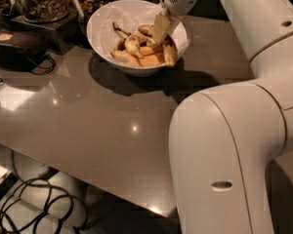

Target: Pick banana from white bowl

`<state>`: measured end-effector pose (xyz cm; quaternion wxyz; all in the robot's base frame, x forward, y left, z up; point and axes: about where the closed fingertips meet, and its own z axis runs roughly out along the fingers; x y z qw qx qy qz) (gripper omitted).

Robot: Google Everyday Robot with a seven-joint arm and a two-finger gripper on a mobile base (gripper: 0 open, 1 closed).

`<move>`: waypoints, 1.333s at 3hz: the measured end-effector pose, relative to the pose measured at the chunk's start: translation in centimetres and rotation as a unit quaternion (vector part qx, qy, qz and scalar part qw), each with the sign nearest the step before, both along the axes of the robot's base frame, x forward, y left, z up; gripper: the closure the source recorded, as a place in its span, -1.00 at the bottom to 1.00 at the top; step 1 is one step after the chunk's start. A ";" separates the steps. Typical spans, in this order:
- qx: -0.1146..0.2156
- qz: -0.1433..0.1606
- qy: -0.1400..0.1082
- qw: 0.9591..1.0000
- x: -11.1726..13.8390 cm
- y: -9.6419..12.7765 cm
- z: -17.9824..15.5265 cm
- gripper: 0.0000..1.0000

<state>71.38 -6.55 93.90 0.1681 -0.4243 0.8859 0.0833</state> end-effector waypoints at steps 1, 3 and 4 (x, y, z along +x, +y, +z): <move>0.015 0.049 -0.032 0.998 -2.5 -1.2 3.2 1.00; 0.018 0.097 -0.071 0.993 -5.1 -1.6 6.1 1.00; 0.015 0.115 -0.071 0.991 -6.5 -0.9 6.2 1.00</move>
Offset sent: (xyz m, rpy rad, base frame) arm -0.1286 -0.0418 0.0865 0.0227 -0.1448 0.3239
